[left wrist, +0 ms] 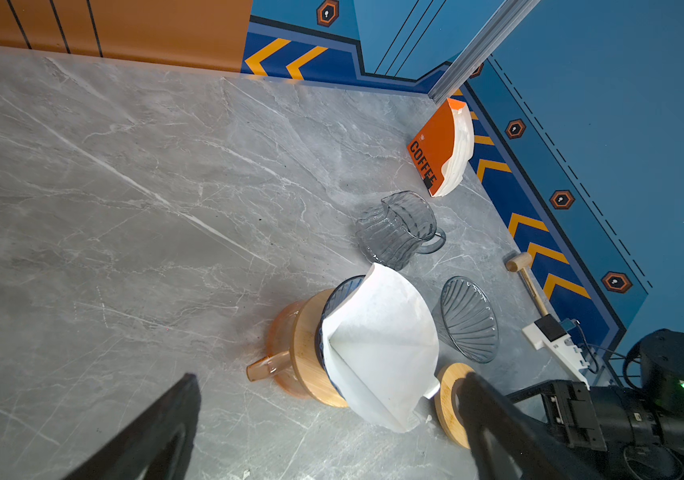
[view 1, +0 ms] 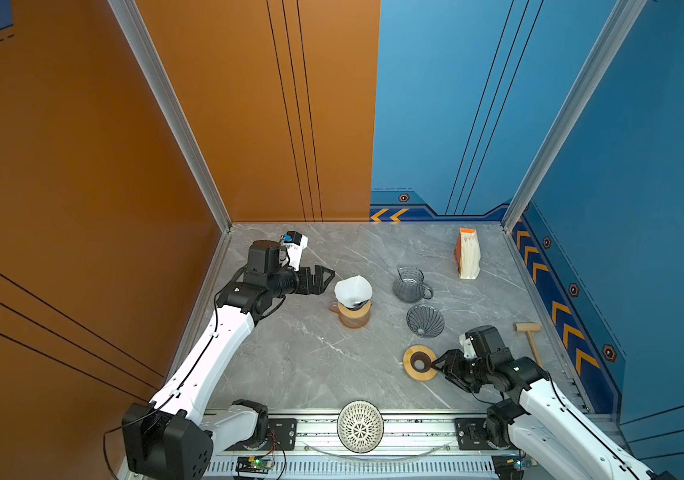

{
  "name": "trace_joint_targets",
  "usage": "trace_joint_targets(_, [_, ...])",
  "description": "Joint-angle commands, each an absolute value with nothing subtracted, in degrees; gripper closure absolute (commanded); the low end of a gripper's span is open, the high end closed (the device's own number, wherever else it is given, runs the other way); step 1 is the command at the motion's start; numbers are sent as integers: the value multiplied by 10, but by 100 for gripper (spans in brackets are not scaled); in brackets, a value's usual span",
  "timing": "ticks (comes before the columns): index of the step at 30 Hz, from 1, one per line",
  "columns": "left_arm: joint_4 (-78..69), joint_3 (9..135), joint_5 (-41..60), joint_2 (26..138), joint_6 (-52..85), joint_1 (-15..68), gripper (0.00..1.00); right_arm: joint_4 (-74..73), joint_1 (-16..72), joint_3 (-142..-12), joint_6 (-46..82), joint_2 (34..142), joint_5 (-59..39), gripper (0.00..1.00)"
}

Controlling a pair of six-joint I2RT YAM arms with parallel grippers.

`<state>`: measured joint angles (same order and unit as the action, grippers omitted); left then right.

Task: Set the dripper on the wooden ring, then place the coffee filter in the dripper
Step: 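Lower the right gripper to the bamboo ring stand nearer the robot, then pinch the edge of the bamboo ring stand with the right gripper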

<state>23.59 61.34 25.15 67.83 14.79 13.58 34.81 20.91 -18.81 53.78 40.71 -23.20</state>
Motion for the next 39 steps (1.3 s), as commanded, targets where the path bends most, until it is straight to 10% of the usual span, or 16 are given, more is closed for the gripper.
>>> trace_joint_targets(1, [242, 623, 264, 691, 143, 139, 2, 291, 217, -176, 576, 412, -207, 46])
trace_joint_targets(39, [243, 606, 251, 683, 153, 146, 2, 176, 263, -153, 545, 515, -209, 63])
